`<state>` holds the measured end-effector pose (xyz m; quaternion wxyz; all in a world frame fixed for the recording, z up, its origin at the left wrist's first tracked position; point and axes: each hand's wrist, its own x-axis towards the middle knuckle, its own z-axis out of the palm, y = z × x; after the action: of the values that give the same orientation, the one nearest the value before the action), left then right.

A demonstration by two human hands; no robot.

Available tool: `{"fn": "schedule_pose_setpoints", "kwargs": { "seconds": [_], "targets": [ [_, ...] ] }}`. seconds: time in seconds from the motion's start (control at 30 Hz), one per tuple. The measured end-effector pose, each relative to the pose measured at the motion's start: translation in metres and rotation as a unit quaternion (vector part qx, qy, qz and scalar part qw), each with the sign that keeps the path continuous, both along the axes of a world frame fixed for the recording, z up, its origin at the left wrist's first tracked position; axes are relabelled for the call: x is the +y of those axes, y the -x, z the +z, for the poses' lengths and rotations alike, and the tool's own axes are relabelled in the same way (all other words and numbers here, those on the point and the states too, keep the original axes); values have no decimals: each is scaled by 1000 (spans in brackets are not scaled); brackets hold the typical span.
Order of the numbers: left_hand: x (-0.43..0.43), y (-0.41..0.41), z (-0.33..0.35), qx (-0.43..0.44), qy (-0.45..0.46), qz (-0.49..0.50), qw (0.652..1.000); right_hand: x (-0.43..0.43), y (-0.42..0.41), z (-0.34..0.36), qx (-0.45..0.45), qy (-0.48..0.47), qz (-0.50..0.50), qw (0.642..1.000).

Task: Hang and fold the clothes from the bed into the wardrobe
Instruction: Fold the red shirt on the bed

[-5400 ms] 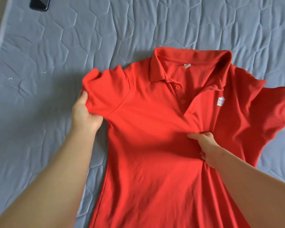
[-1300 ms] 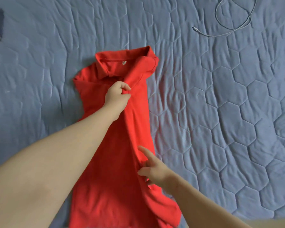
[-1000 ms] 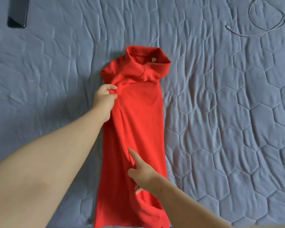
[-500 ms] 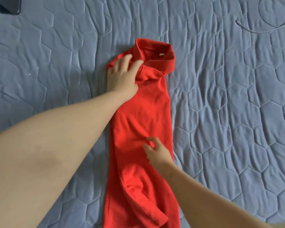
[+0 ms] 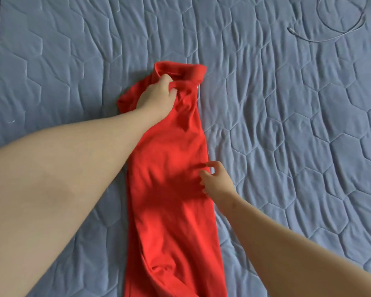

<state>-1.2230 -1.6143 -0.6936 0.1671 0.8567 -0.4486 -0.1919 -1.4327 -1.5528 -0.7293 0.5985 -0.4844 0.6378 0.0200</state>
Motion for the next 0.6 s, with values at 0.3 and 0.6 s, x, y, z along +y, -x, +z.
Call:
{"fn": "schedule_pose_setpoints", "kwargs": {
  "seconds": [0.3, 0.6],
  "targets": [
    [22, -27, -1, 15, -65, 242, 968, 7, 14, -4, 76, 45, 41, 995],
    [144, 73, -18, 74, -31, 229, 970, 66, 52, 11, 107, 30, 84, 990]
  ]
}}
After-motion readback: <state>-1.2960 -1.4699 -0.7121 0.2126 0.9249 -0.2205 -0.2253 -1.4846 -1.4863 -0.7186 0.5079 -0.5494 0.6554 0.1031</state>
